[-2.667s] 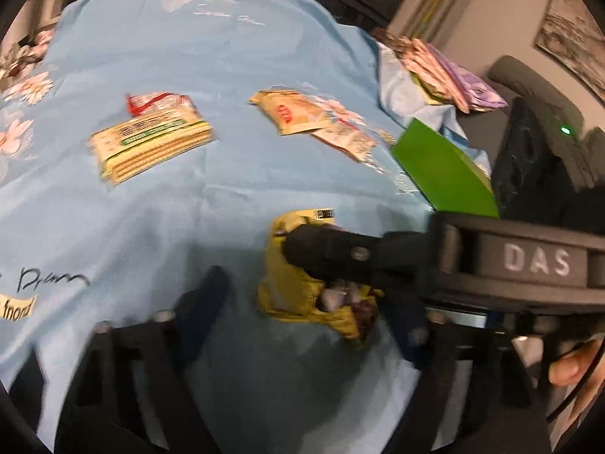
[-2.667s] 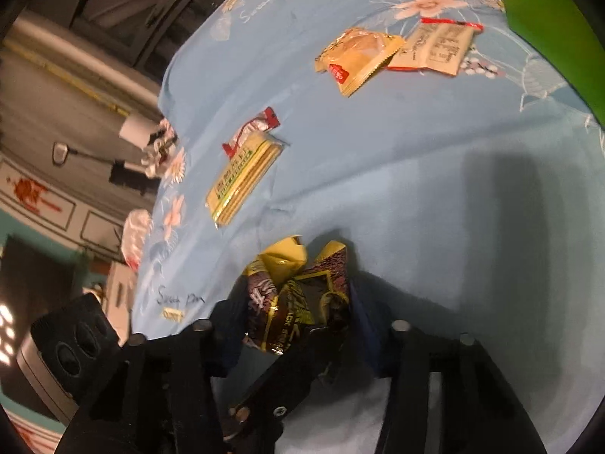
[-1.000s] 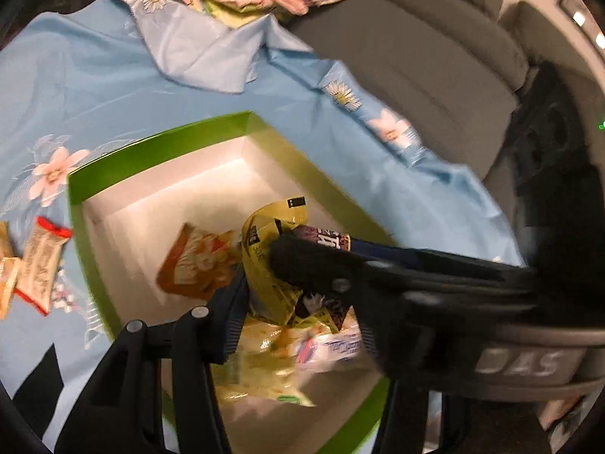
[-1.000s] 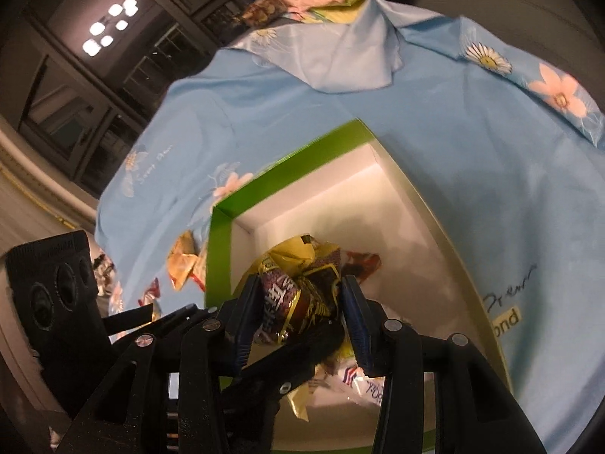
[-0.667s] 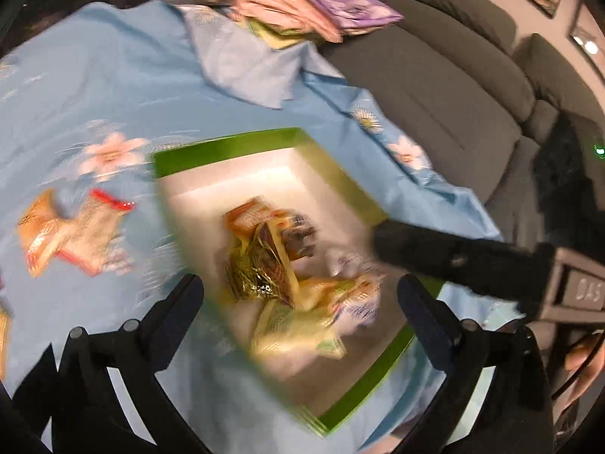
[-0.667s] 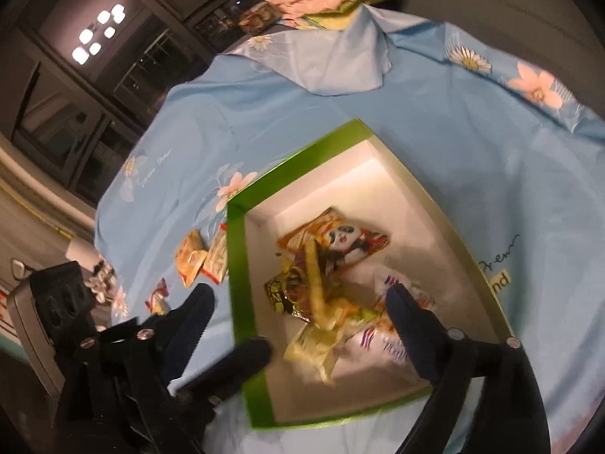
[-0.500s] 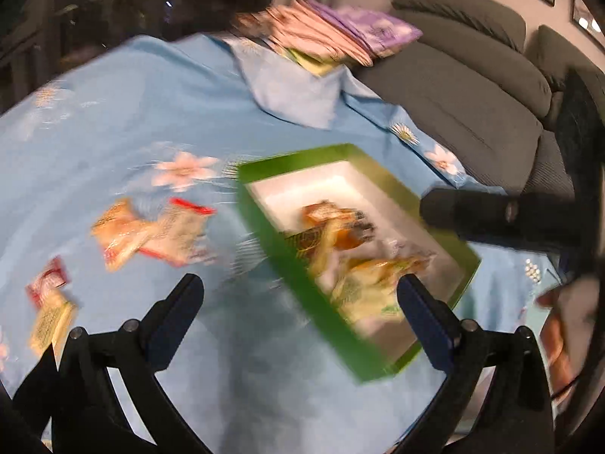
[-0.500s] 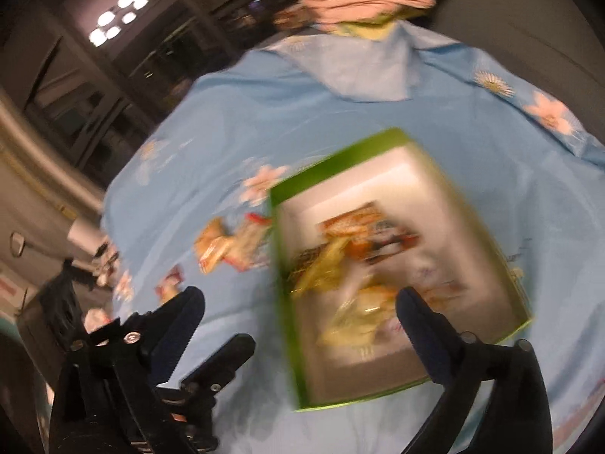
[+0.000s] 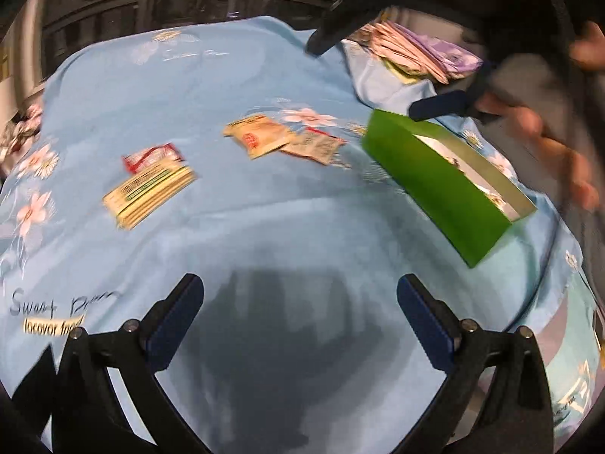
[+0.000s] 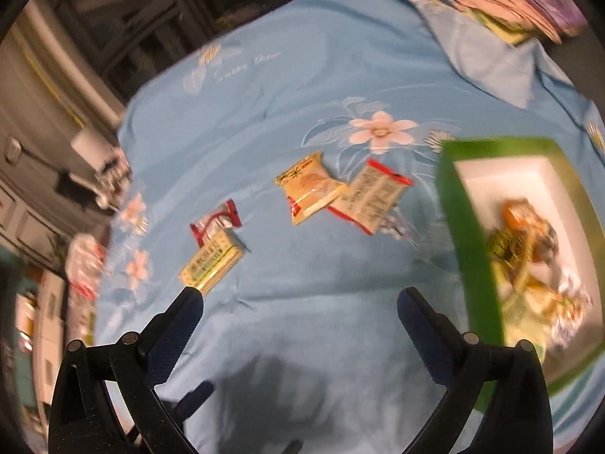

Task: Organize snacks
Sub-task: 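Move the right tool over the yellow rice-cracker bag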

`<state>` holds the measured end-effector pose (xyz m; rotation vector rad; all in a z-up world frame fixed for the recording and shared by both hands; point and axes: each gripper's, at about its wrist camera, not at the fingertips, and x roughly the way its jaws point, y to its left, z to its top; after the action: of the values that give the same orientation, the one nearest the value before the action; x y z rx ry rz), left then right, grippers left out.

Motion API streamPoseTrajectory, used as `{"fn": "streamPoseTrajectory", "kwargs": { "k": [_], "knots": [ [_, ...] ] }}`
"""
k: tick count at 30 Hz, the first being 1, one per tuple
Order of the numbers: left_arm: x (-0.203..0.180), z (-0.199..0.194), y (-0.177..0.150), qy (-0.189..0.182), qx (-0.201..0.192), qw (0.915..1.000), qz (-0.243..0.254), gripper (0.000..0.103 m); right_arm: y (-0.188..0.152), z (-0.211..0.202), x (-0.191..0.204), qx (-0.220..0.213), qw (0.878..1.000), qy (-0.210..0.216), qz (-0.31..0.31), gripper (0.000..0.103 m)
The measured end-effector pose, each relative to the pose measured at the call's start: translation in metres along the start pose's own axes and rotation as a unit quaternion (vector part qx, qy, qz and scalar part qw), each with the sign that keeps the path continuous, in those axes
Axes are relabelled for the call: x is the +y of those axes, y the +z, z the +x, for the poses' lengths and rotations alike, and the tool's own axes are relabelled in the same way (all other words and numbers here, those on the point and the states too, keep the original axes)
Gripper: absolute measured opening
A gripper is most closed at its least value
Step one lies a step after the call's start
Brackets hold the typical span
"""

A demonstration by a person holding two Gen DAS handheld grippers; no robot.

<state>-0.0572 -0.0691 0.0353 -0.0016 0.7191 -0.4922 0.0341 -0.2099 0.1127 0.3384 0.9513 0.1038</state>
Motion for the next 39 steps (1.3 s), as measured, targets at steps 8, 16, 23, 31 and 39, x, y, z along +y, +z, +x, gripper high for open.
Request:
{"fn": "streamPoseTrajectory", "kwargs": {
  "k": [8, 16, 23, 31, 39],
  "knots": [
    [0.01, 0.019, -0.013, -0.031, 0.071, 0.9945, -0.07, 0.102, 0.041, 0.08, 0.029, 0.021, 0.998, -0.062, -0.008, 0.102],
    [0.024, -0.006, -0.001, -0.005, 0.085, 0.9932, -0.08, 0.102, 0.075, 0.147, 0.037, 0.054, 0.994, -0.096, -0.028, 0.102],
    [0.076, -0.021, 0.006, -0.013, 0.063, 0.9798, -0.189, 0.102, 0.082, 0.198, 0.047, 0.07, 0.979, -0.161, -0.101, 0.102],
    [0.062, -0.016, 0.001, -0.026, 0.088, 0.9787, -0.183, 0.102, 0.075, 0.206, 0.039, 0.04, 0.986, -0.148, -0.061, 0.08],
    [0.018, -0.005, -0.005, 0.009, 0.086, 0.9945, -0.058, 0.102, 0.059, 0.187, 0.041, 0.052, 0.987, -0.134, -0.078, 0.022]
  ]
}}
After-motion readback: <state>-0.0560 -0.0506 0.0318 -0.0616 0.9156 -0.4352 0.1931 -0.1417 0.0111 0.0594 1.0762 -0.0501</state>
